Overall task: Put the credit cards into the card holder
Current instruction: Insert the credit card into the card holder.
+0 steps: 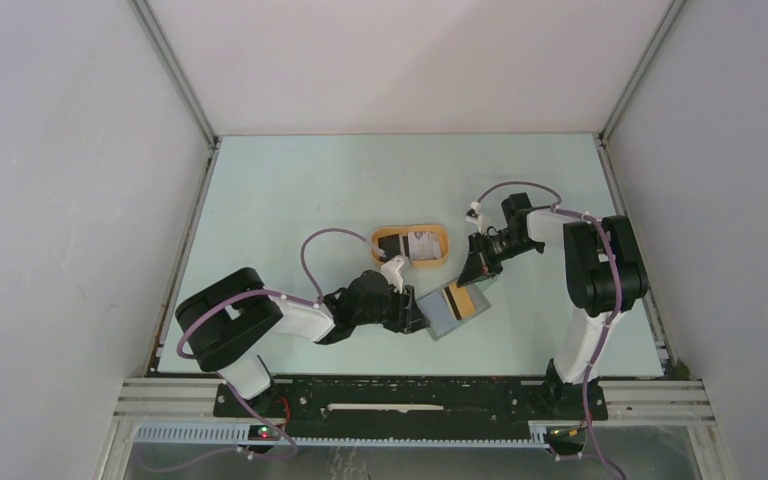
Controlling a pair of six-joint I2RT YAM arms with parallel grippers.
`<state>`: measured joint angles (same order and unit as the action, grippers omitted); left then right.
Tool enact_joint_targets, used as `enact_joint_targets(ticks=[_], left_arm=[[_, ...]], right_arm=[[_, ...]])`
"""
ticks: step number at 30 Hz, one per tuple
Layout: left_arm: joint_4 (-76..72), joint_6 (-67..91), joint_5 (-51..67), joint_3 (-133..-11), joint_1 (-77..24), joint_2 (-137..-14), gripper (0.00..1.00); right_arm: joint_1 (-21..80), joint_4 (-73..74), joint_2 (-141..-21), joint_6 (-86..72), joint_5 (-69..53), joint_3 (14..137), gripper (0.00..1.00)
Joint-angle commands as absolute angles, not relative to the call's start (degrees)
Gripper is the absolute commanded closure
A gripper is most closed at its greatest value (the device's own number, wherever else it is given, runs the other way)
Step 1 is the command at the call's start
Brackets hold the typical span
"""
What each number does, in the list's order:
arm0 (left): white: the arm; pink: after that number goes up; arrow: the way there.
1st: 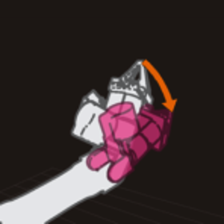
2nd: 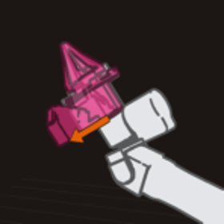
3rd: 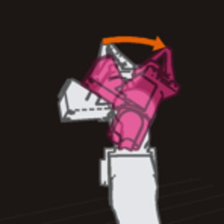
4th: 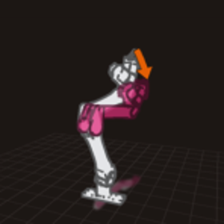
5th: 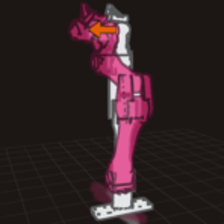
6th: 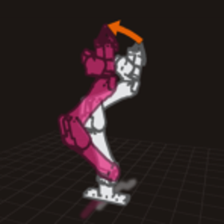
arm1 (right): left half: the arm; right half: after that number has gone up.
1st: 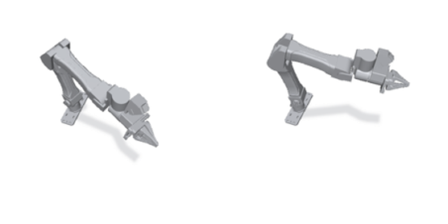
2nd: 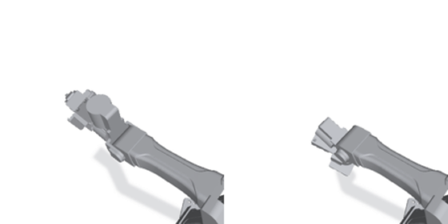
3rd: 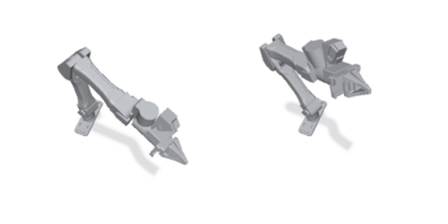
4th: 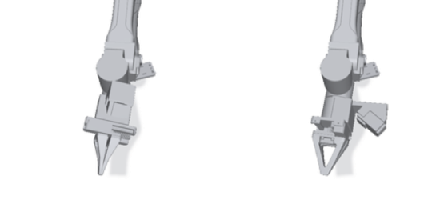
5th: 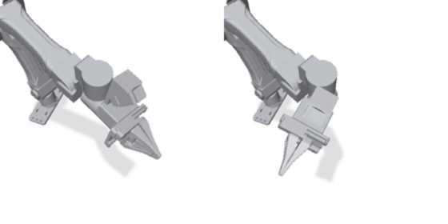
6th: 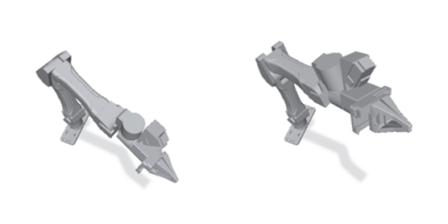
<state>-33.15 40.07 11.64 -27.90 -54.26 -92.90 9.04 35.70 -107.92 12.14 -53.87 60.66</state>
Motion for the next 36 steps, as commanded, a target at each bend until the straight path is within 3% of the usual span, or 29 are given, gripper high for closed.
enact_joint_targets(ticks=[1,36], left_arm=[[-30.61,39.64,11.81,-30.14,-54.32,-94.06,0.56],[-30.6,40.17,12.37,-30.06,-53.79,-94.55,0.58]], right_arm=[[8.88,35.11,-107.35,11.74,-53.2,60.03,1.0],[13.77,37.53,-109.31,12.43,-52.8,62.0,1.0]])
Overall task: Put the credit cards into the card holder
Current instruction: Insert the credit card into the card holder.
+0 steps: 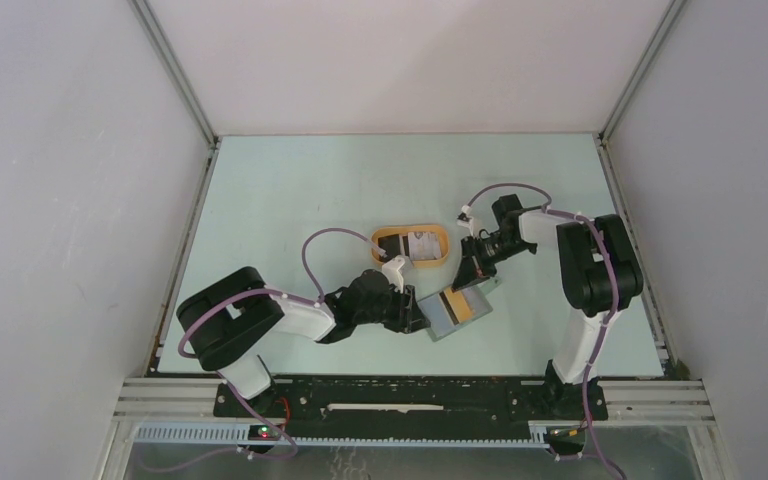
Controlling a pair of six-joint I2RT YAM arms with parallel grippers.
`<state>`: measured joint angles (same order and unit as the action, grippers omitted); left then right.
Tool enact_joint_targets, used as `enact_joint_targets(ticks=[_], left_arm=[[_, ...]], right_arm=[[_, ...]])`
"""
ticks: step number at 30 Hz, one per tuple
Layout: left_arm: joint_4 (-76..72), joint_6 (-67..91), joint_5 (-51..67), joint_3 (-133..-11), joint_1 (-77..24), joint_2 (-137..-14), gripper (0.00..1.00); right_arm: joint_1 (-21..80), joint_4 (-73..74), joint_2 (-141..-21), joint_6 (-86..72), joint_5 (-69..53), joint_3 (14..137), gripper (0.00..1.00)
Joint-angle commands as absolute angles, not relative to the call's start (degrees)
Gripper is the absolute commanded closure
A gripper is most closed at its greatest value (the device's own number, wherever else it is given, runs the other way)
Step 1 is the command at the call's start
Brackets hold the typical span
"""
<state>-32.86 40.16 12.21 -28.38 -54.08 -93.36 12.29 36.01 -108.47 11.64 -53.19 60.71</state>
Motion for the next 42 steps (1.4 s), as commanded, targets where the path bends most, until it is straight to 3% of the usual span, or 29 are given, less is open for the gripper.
enact_joint_targets(ticks=[1,9,17,26,42], left_arm=[[-30.63,40.17,12.43,-30.12,-53.79,-94.59,0.58],[-30.63,40.08,12.68,-30.32,-53.7,-94.8,0.57],[-30.78,40.17,12.68,-30.1,-53.61,-94.73,0.58],[-30.81,40.25,12.88,-30.06,-53.53,-94.69,0.58],[-31.0,40.34,13.14,-29.73,-53.35,-94.66,0.58]], right_arm=[[14.03,37.53,-109.33,12.4,-52.82,62.09,1.0],[16.79,37.85,-109.58,12.33,-51.47,62.96,0.97],[17.09,39.84,-107.49,14.46,-48.47,63.63,0.77],[17.55,41.89,-105.18,16.78,-45.25,64.23,0.66],[17.89,43.17,-102.49,19.94,-41.23,64.25,0.61]])
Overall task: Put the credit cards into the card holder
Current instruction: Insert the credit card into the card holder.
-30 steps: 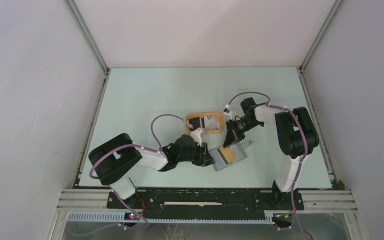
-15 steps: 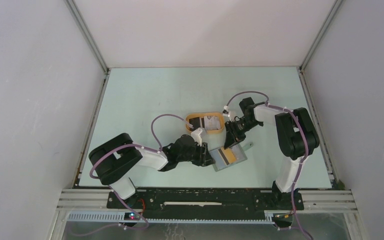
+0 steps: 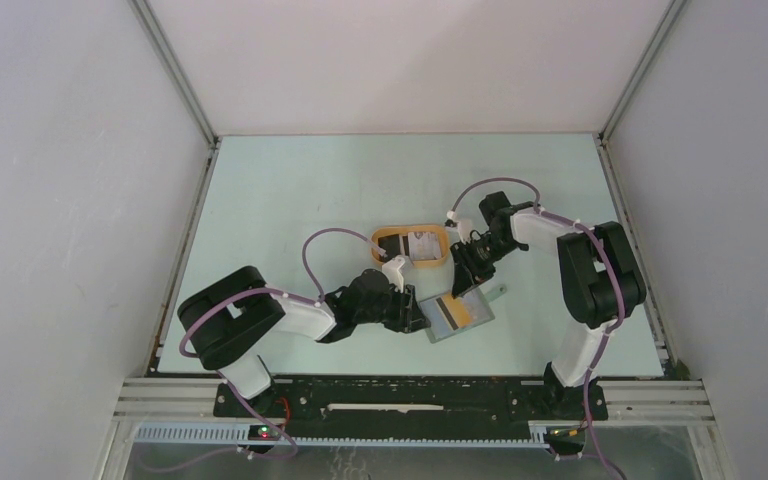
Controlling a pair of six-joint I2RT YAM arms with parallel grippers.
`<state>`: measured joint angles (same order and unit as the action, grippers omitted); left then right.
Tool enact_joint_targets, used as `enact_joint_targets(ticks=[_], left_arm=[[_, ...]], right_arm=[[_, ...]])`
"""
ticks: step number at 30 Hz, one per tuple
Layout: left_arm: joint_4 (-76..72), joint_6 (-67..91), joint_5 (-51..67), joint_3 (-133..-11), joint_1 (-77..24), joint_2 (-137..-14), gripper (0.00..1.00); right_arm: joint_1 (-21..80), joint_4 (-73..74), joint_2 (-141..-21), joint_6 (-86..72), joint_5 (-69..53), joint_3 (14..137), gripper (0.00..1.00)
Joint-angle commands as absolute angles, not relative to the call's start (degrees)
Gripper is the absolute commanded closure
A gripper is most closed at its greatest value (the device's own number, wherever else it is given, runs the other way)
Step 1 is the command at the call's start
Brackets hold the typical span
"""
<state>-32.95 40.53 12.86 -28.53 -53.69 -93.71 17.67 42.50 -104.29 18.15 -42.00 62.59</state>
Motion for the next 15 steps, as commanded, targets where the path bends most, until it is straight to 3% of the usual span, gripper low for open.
enact_joint_targets(ticks=[1,15], left_arm=[[-31.11,40.42,13.04,-29.63,-53.39,-94.54,0.58],[-31.51,40.61,13.08,-29.18,-53.35,-94.44,0.58]], right_arm=[[17.85,43.17,-102.37,20.07,-41.22,64.24,0.61],[14.77,44.65,-99.98,23.29,-41.95,64.21,0.63]])
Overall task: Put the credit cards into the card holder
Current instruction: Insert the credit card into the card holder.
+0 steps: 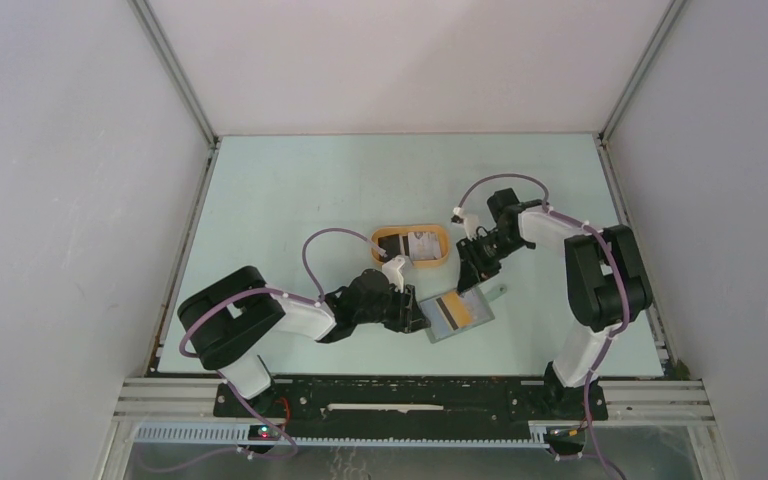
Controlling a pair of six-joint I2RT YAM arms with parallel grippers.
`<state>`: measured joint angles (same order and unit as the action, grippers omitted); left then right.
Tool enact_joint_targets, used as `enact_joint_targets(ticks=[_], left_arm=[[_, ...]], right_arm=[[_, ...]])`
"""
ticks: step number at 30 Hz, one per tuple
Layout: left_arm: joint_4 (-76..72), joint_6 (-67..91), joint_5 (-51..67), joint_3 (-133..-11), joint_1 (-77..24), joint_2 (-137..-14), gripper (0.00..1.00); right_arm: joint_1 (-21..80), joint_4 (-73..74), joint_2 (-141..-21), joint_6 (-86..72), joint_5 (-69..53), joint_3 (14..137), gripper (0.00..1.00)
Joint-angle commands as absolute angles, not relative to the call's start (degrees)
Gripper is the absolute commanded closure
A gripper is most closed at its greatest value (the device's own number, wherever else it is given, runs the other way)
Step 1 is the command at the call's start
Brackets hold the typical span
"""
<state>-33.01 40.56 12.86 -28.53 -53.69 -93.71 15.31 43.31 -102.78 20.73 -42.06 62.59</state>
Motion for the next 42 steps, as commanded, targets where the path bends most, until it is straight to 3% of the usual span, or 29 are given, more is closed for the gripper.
enact_joint_targets(ticks=[1,5,10,26,42], left_arm=[[-31.48,40.67,13.09,-29.18,-53.36,-94.41,0.58],[-31.54,40.69,13.19,-29.18,-53.35,-94.48,0.58],[-31.65,40.69,13.54,-29.37,-53.35,-94.96,0.58],[-32.7,41.31,15.08,-29.76,-53.35,-96.65,0.57],[-32.37,41.31,15.21,-29.97,-53.17,-96.51,0.57]], right_arm=[[14.77,44.83,-100.0,23.48,-41.55,64.21,0.66],[14.84,45.47,-100.34,24.26,-39.15,64.12,0.84],[16.79,46.26,-101.35,25.21,-35.7,63.24,0.93],[24.5,48.08,-105.65,24.87,-35.82,64.21,0.95],[20.35,47.97,-101.76,25.35,-36.98,64.3,0.94]])
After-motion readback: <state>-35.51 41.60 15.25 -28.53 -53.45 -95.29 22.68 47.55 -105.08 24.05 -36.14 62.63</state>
